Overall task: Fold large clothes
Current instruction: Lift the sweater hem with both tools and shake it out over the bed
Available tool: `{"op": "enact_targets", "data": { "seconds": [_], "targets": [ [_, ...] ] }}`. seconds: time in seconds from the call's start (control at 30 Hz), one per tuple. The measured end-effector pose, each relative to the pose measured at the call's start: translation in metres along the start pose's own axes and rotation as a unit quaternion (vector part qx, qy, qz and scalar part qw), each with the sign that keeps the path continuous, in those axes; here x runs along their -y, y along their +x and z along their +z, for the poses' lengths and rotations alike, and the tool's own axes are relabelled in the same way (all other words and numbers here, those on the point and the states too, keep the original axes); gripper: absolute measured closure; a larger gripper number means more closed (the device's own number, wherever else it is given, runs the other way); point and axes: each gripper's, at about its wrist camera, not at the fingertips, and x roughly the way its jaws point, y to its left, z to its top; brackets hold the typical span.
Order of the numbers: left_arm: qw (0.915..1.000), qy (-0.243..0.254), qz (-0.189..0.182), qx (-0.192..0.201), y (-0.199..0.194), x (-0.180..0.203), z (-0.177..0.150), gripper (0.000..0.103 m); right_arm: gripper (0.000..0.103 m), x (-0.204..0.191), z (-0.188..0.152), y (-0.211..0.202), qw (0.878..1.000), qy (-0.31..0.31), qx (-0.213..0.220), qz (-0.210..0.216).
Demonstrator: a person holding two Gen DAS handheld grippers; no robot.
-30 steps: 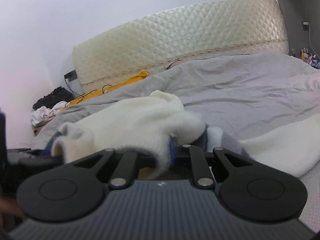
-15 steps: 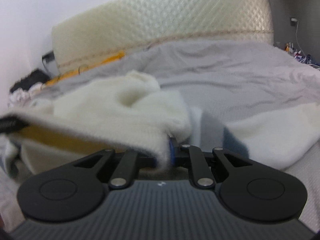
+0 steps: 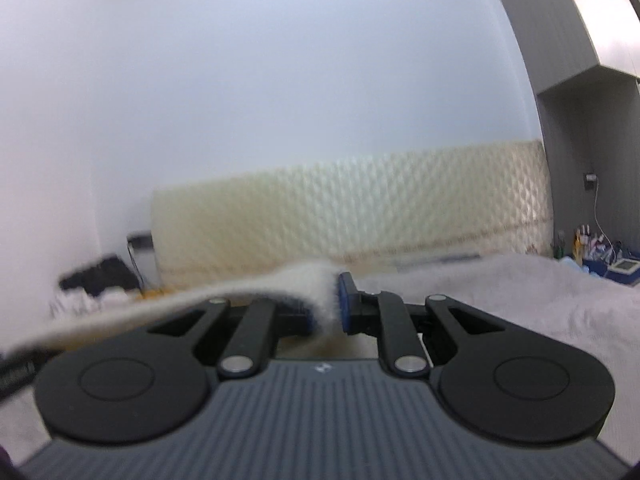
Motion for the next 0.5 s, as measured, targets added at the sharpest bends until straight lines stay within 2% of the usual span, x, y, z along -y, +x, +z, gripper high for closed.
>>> {"op": "enact_targets", "data": {
  "seconds": [0.07,0.17,0.4,0.5],
  "targets": [
    [0.9997,-0.018,-0.016,0.003,-0.011,-0.003,0.035,0.041,0.088,-0.006,0.031,-0.008,1.0,-0.001,0.016,0.009],
    [0.9984,-0.044,-0.034,0.011,-0.025,-0.004,0.087,0.041,0.088,-0.017,0.074,-0.024,0.998,-0.034,0.055,0.018],
    [0.9938,-0.045,-0.068,0.076,-0.075,0.012,0.212,0.041,0.088,-0.039,0.189,-0.064,0.988,-0.075,0.13,0.03],
    [0.9912,-0.041,-0.091,0.088,-0.095,0.017,0.268,0.041,0.088,-0.043,0.236,-0.083,0.983,-0.085,0.159,0.035]
  ]
}}
